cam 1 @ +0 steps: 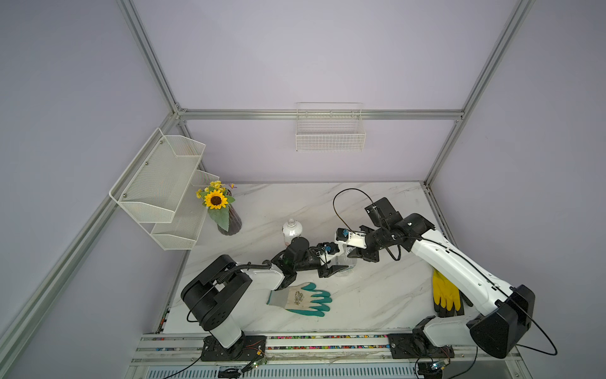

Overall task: Screw on the bottle caps
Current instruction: Screw the bottle cap onto the plastic bottle.

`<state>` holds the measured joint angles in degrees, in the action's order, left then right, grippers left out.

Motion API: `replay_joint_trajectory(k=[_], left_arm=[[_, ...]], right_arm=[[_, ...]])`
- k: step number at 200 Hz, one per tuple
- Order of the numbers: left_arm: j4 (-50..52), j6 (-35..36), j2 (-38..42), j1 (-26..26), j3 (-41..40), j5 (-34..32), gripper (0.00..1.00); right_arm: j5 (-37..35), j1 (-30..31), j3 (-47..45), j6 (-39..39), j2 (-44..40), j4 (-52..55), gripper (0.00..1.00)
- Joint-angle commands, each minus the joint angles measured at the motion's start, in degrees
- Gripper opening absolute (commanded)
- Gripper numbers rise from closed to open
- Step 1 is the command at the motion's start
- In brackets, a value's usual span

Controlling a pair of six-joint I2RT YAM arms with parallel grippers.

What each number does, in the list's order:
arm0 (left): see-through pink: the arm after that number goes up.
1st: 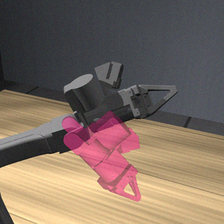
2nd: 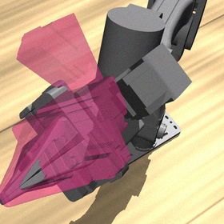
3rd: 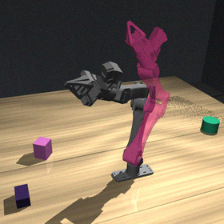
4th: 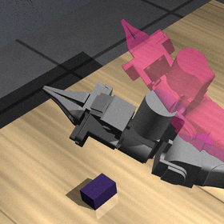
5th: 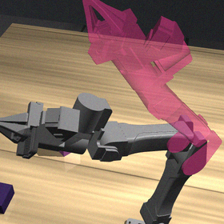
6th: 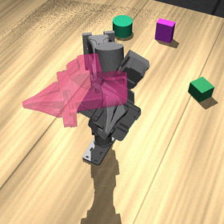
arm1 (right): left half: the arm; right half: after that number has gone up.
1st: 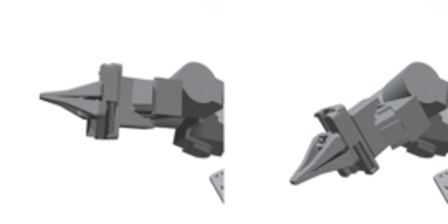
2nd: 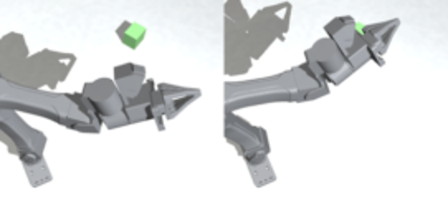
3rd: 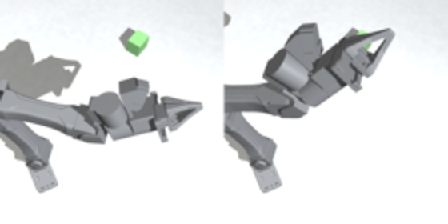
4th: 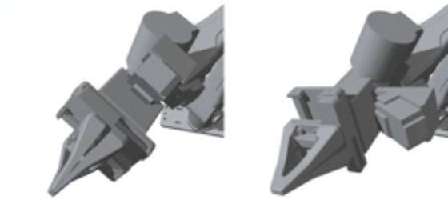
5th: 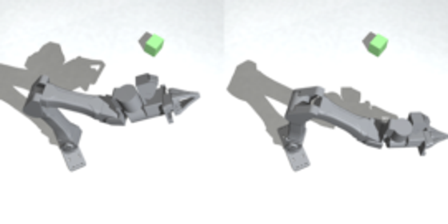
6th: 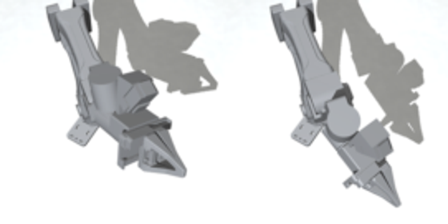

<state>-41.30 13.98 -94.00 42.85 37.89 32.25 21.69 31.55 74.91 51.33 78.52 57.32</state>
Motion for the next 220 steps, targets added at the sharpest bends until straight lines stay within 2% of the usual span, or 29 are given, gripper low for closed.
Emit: replay_joint_trajectory(k=[1, 16, 33, 49, 92, 120, 134, 159, 175, 187, 205, 220], left_arm=[[-0.6, -0.7, 0.3, -0.1, 1.2, 1.0, 0.62], [-1.2, -1.3, 0.7, 0.0, 1.1, -0.1, 0.62], [-3.7, -3.4, 1.6, 0.4, 0.7, -4.0, 0.62], [-5.5, -4.2, 2.7, 2.2, 0.6, -9.4, 0.62], [-13.5, -3.6, 2.9, 9.9, 0.4, -26.2, 0.62], [-20.7, 2.1, 0.8, 14.8, -0.1, -33.1, 0.62], [-22.8, 6.6, -0.8, 17.3, 0.2, -36.6, 0.62], [-26.0, 10.3, -3.0, 18.9, 0.4, -39.5, 0.63], [-25.5, 10.8, -3.7, 18.9, 0.7, -41.5, 0.62], [-26.1, 11.3, -4.2, 18.8, 0.4, -43.2, 0.62], [-23.6, 12.0, -3.6, 17.9, 0.0, -41.7, 0.60], [-18.9, 11.7, -2.0, 16.6, -0.2, -37.9, 0.60]], right_arm=[[0.5, 0.2, -1.2, -1.9, -1.4, -2.1, 0.27], [-0.1, 0.2, -1.8, -5.6, -1.9, -3.6, 0.22], [-3.4, 0.2, -2.7, -16.4, -2.7, -7.1, 0.15], [-8.5, 0.2, -3.6, -29.4, -3.8, -9.7, 0.09], [-25.4, 0.4, -7.9, -67.7, -11.2, -12.7, 0.05], [-27.5, 0.4, -12.8, -88.8, -16.2, -15.1, 0.00], [-25.6, 0.4, -14.5, -94.2, -16.9, -16.1, 0.00], [-22.4, 0.3, -15.5, -98.4, -17.2, -16.2, 0.06], [-21.4, 0.4, -15.9, -97.6, -19.4, -17.1, 0.17], [-20.1, 0.4, -16.1, -91.8, -21.8, -19.0, 0.30], [-19.8, 0.2, -15.0, -81.7, -24.4, -18.6, 0.44], [-19.7, 0.3, -13.5, -70.0, -26.7, -17.9, 0.49]])
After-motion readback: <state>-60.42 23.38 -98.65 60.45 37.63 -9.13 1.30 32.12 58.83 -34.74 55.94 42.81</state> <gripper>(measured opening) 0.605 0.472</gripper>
